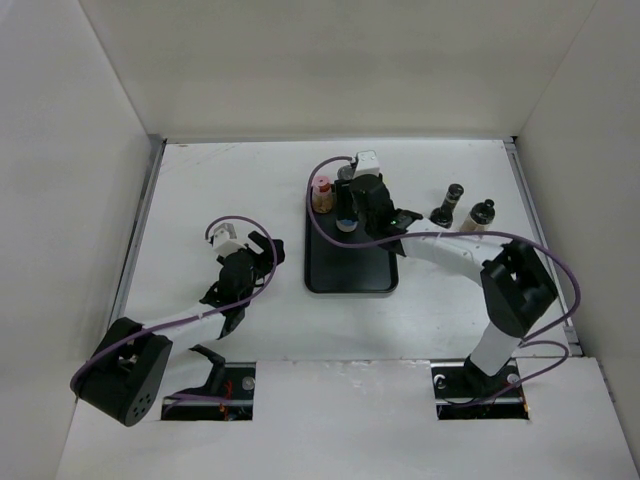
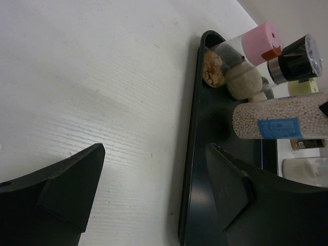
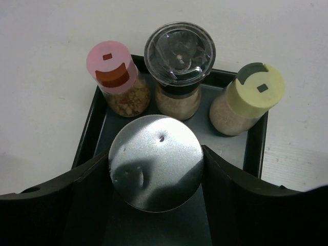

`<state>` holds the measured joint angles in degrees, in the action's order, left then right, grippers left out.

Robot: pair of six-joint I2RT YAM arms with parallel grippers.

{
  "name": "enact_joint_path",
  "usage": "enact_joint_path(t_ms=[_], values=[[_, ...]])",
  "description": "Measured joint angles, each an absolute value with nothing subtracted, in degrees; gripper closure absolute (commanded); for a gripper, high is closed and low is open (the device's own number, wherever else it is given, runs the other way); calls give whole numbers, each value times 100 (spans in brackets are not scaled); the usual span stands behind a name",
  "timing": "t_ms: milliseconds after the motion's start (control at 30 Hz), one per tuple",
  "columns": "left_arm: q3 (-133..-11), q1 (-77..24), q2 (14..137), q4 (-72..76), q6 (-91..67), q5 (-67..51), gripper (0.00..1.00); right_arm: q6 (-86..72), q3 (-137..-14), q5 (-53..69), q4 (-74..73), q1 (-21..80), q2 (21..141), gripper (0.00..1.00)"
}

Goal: Organize the condiment bottles

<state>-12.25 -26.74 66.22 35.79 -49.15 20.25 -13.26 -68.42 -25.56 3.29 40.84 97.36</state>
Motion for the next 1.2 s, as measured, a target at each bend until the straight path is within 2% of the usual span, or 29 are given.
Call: enact_joint_path(t_ms=[533,867,933,1100,1200], values=[[-1225,-2670,6661,3579,-4936,1962,21,-1175,-7157,-2685,602,3964,10291,46],[-1225,-2665,6724,3583,-4939,1909,21,-1164,-7295,-2674,639,3876,10481,40],[-1227,-2665,6733,3577,-4941,1896,21,-1179,-7325,-2652,644,3854,10512,36],[-1225,-2663,6733,3583,-4947,1881,21,-1236,-7341,-2641,659,3826,10516,13],[-1227,-2663,6733,3583,-4954,1881,21,-1247,-7347,-2641,663,3826,10486,6]])
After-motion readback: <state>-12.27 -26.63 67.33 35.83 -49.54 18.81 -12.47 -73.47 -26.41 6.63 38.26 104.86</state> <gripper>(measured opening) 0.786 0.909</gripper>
